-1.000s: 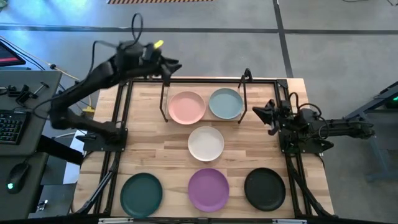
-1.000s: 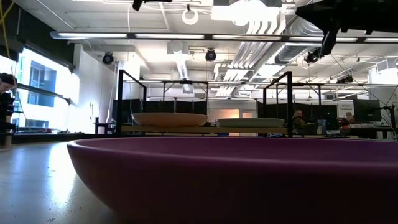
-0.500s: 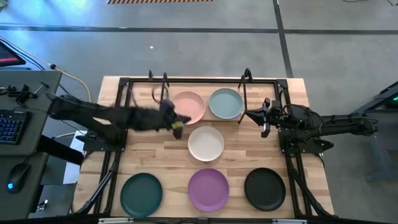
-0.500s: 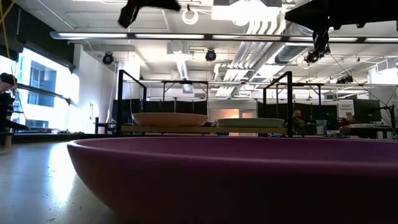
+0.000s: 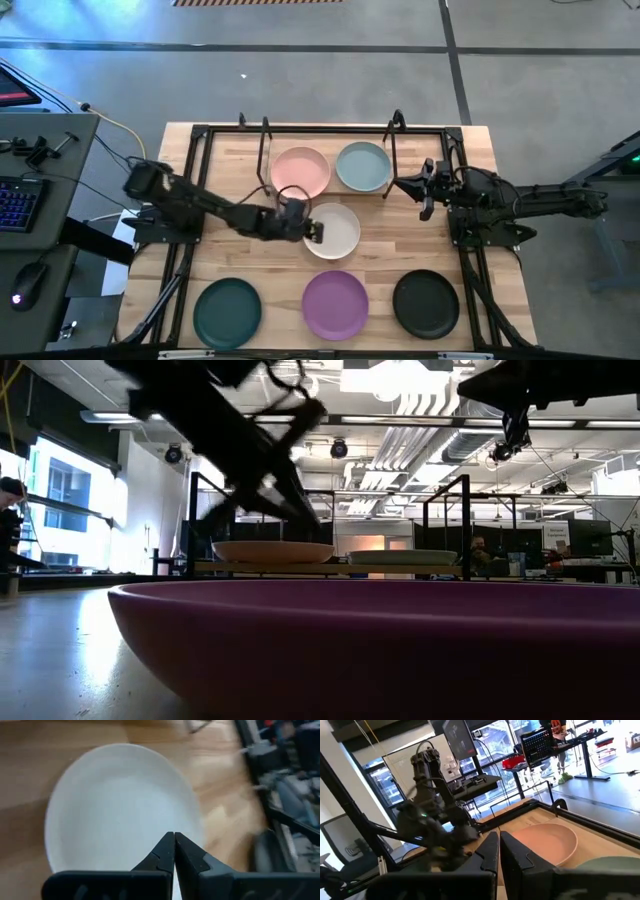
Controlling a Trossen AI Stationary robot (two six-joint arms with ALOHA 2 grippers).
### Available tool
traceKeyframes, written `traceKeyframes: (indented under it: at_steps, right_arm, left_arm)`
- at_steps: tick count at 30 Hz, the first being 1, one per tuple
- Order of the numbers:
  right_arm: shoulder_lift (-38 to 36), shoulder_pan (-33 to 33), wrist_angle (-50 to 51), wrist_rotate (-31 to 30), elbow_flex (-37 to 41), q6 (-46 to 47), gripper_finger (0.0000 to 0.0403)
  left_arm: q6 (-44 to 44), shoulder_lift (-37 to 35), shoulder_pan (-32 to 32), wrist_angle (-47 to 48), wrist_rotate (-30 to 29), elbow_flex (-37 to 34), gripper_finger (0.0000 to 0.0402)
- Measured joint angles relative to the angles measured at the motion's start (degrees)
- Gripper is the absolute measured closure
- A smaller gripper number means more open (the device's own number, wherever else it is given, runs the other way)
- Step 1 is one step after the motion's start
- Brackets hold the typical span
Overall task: Place and stack plates onto a shelf
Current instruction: Put the pink plate on the shelf
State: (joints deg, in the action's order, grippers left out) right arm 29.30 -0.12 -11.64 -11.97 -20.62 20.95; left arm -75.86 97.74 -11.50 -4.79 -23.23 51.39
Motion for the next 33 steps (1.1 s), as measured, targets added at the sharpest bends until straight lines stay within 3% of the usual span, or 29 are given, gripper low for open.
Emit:
traceKeyframes:
  at_steps: [4, 8, 12, 19, 24, 33]
  right_arm:
    - [0.00, 0.00, 0.68, -0.02, 0.00, 0.00, 0.0403]
    - [0.00, 0.00, 1.54, -0.02, 0.00, 0.00, 0.0403]
    - [0.00, 0.00, 1.55, -0.02, 0.00, -0.03, 0.0403]
    - [0.00, 0.00, 1.59, -0.02, 0.02, -0.42, 0.0403]
    - [0.00, 0.00, 2.25, -0.04, 0.00, -0.42, 0.0403]
    - [0.00, 0.00, 2.47, -0.04, 0.00, -0.42, 0.0403]
  left_arm:
    - [2.66, 4.95, 2.72, 0.88, 3.01, 6.09, 0.0401]
    - [-3.41, 8.88, 3.35, 0.87, -0.90, 8.48, 0.0401]
    - [-8.33, 9.60, 4.18, 1.39, -3.25, 8.75, 0.0401]
    - [-15.85, 9.63, 5.24, 6.81, -13.57, 8.66, 0.0401]
    - [-19.46, 9.65, 6.39, 10.12, -14.96, 8.66, 0.0401]
    - [-17.12, 9.65, 8.23, 11.03, -14.92, 8.66, 0.0401]
